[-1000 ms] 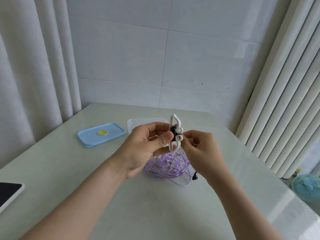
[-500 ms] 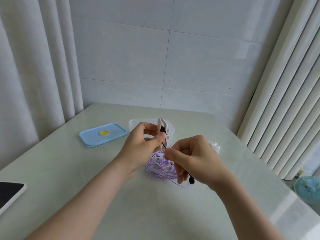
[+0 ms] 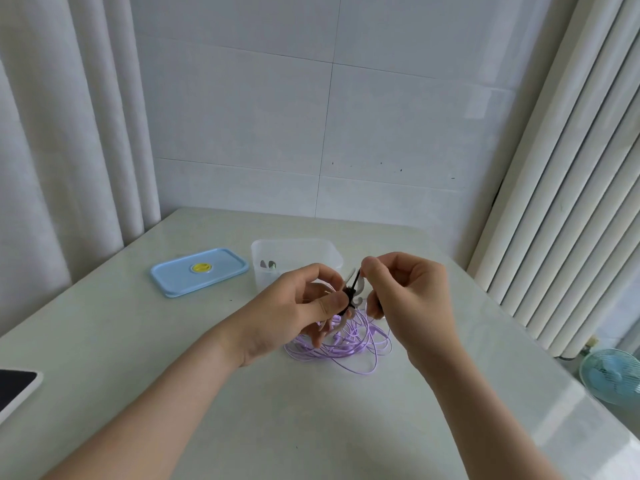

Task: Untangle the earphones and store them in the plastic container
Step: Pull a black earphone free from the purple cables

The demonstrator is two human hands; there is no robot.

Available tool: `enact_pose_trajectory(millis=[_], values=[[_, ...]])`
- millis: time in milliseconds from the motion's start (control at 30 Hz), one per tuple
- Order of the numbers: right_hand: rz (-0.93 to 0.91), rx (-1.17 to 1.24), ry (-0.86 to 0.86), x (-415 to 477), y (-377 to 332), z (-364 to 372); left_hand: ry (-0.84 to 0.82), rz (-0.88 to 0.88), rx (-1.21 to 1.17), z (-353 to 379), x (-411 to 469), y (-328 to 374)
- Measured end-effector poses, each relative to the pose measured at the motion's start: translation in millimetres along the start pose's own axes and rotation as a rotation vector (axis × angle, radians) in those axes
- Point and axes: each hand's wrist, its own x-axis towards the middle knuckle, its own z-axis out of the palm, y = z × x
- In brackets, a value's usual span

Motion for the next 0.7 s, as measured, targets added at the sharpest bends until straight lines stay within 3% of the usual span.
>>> enact_pose_trajectory(millis=[200,333,433,567,700], values=[[-0.157,-0.195,0.052,6,16,-1,-0.019,0.025,0.026,-4,-1,0],[-0.105,-0.161,0.010,10,18,-4,-0.040,0.035,0.065,-8,-1,0],[-0.059,-0.191,-0.045,11,21,-4,-0.033,0.065,-0.084,-6,2,-4],[-0.013,-0.254,-0.109,9,24,2,0.061,0.077,-0.291,-2,7,-6],[0.048,-0.256,-0.231,3,22,5,0.220,0.067,-0.286,-4,11,-9]])
